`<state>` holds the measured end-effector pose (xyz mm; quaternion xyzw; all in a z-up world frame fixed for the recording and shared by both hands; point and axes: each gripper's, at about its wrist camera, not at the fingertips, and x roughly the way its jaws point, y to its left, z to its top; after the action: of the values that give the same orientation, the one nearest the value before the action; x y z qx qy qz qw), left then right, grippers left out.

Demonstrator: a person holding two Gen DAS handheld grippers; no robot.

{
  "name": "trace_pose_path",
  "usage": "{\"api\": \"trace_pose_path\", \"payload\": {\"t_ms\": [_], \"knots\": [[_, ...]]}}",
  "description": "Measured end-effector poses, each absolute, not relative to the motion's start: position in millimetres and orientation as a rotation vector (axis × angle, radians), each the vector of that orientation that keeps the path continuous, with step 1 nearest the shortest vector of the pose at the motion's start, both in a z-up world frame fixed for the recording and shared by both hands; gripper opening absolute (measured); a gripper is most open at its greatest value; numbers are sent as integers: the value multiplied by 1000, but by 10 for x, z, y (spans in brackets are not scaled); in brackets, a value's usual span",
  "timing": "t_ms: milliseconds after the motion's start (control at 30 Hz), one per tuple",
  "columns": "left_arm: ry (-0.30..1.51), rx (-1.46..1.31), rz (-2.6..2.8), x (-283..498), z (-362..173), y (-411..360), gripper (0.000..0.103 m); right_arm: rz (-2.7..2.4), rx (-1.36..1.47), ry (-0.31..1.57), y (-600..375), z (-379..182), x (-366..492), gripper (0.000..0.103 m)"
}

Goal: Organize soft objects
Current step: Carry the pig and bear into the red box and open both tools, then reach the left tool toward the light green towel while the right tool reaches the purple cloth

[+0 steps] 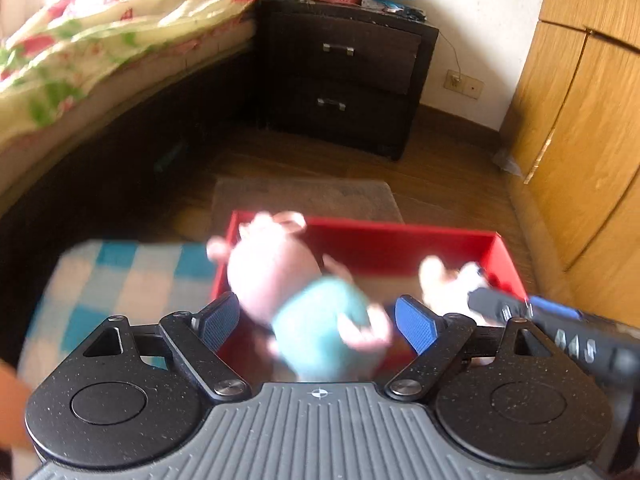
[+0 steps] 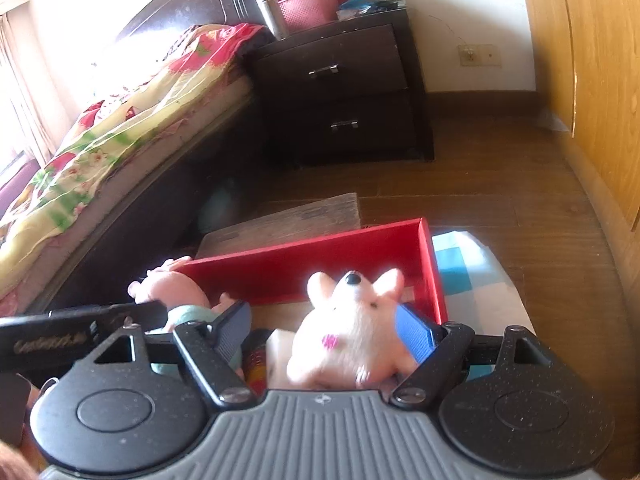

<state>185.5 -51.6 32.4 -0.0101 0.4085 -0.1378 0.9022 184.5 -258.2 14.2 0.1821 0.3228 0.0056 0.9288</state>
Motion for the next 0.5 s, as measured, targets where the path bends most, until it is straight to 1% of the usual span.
{"api": "trace_pose_path", "payload": {"t_ms": [133, 233, 333, 500], "knots": [[911, -33, -323, 1546, 236, -452, 83, 48, 415, 682, -2523, 245, 1707, 60], [968, -14, -341, 1326, 160, -455, 83, 50, 396, 679, -2442, 339, 1553, 61], [972, -8, -331, 1098, 74, -427, 83, 61, 396, 683, -2402, 379, 1393, 62], [1018, -45, -340, 953, -11, -338, 83, 68, 371, 718, -2345, 352, 1147, 62]]}}
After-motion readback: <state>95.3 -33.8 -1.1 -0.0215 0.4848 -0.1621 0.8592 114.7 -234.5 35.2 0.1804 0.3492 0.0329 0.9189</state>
